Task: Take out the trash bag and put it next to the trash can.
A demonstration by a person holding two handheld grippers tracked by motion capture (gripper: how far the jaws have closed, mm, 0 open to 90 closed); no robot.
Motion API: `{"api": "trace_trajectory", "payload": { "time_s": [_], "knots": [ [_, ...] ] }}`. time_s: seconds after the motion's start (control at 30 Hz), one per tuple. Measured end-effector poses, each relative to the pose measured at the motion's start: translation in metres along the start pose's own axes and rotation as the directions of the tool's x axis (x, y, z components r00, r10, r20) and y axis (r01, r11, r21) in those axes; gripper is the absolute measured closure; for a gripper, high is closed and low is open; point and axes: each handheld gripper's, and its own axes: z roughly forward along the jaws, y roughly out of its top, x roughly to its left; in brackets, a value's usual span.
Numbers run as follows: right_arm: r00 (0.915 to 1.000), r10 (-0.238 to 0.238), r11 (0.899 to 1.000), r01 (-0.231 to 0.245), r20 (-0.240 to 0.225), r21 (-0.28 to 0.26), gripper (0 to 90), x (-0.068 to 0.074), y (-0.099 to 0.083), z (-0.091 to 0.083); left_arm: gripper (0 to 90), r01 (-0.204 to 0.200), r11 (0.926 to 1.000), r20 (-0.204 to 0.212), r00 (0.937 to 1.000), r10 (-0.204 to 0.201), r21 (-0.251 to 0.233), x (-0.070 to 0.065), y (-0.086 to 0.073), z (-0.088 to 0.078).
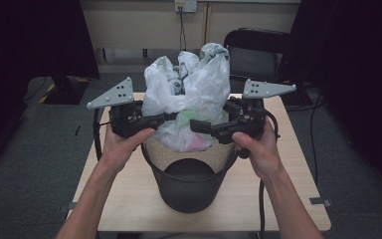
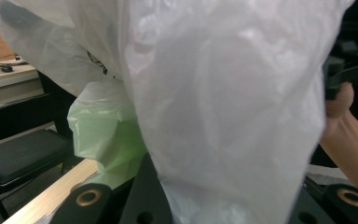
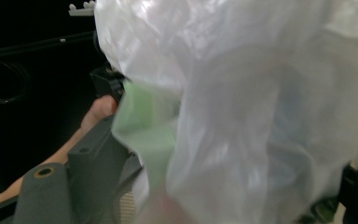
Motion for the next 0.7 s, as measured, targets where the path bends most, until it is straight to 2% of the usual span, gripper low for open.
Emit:
{"api": "trace_trajectory", "payload": {
  "time_s": [0.27, 0.43, 0.53, 0.63, 0.7],
  "knots": [
    [0.9991, -0.01, 1.0, 0.01, 0.041, 0.004, 20.2, -0.002, -0.006, -0.006, 79.9, 0.007, 0.9999, -0.023, 0.9997, -0.008, -0.014, 0.007, 0.002, -0.002],
    [0.9963, -0.003, 1.0, 0.003, 0.086, -0.01, 21.7, -0.007, -0.009, -0.013, 79.9, 0.02, 0.9993, -0.038, 0.9991, -0.021, -0.032, 0.013, 0.005, -0.005],
    [0.9945, -0.015, 1.0, 0.013, 0.104, 0.014, 22.5, -0.009, -0.013, -0.013, 79.9, 0.018, 0.9991, -0.046, 0.9987, -0.02, -0.038, 0.016, 0.007, -0.005],
    [0.9917, -0.017, 0.999, 0.013, 0.128, 0.038, 28.3, -0.01, -0.015, -0.01, 79.9, 0.019, 0.999, -0.05, 0.9985, -0.021, -0.041, 0.018, 0.01, -0.004],
    [0.9933, -0.026, 0.999, 0.021, 0.113, 0.04, 37.6, -0.012, -0.013, -0.004, 79.9, 0.027, 0.9979, -0.047, 0.9984, -0.03, -0.059, 0.02, 0.012, -0.002]
  ]
}}
